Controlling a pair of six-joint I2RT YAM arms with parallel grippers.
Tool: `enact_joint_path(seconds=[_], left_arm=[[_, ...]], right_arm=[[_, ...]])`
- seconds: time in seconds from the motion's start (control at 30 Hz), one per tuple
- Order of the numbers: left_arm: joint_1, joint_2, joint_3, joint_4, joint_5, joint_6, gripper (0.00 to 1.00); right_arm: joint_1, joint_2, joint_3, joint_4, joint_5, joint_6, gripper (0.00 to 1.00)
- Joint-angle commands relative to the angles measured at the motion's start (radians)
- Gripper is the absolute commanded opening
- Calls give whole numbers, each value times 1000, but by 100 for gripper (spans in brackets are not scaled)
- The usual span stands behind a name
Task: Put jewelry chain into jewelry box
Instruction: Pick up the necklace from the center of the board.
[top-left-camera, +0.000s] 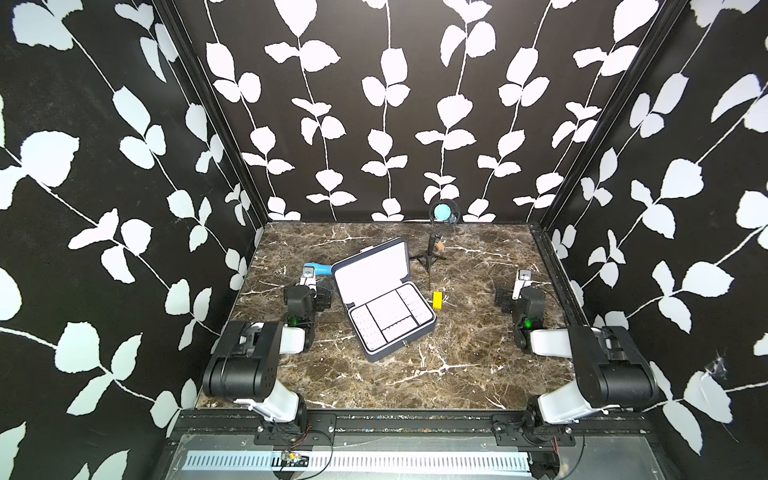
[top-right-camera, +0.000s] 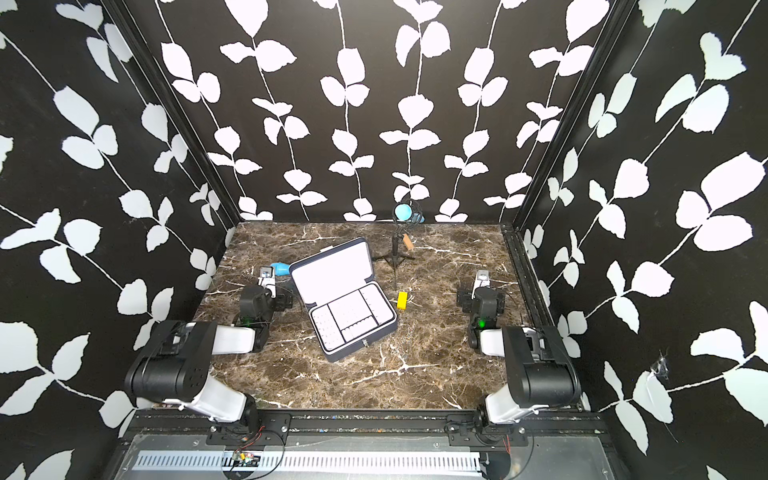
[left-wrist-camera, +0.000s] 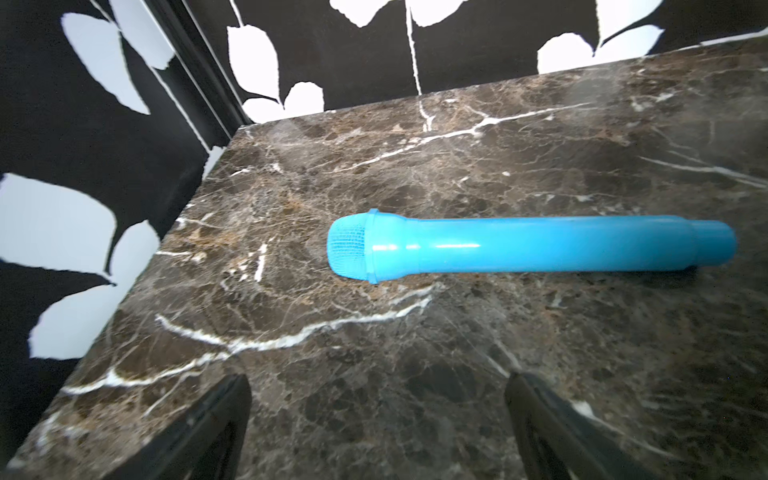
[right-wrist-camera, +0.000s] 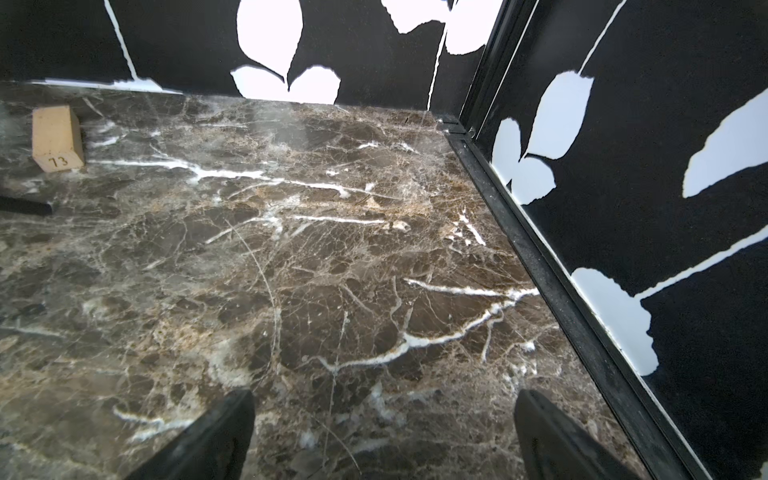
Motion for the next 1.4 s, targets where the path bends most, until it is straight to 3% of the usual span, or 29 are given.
enact_joint_path(seconds=[0.0,0.07,0.1,0.17,0.23,0.27,0.37,0.47,0.53,0.67,0.73,0.97,1.13,1.37], left_arm=[[2,-170,90,-248,-98,-59,98],[2,-265,172,-502,-227,-217,98],[2,-301,232,-681,-307,-337,98],[4,-333,372,-1062,-430,-656,98],[10,-339,502,-1322,-407,-787,99],[10,-345,531,-1385,-375,-823,98],[9,-398,524,-1443,-201,-902,99],[8,-454,476,-1513,-23,-961,98],[-8,-479,444,-1551,41,-967,98],[-51,-544,383,-1606,42,-947,99],[-56,-577,350,-1595,67,-937,99],[-74,-597,276,-1474,170,-874,98],[-76,-581,249,-1451,175,-881,99],[-76,-556,238,-1435,174,-866,98]], right_arm=[[21,-138,117,-210,-8,-12,99],[43,-197,154,-276,26,32,99],[45,-230,184,-340,63,122,99],[39,-296,280,-635,154,461,99],[13,-325,347,-842,107,647,99],[6,-332,342,-844,42,706,100],[44,-344,353,-854,-73,729,100],[213,-309,523,-1176,61,603,99],[301,-307,556,-1278,104,571,99],[441,-337,528,-1383,23,495,96],[505,-331,521,-1449,-40,453,87],[706,-278,456,-1521,-102,462,78],[745,-162,421,-1446,-179,520,58],[759,-41,437,-1354,-232,589,45]])
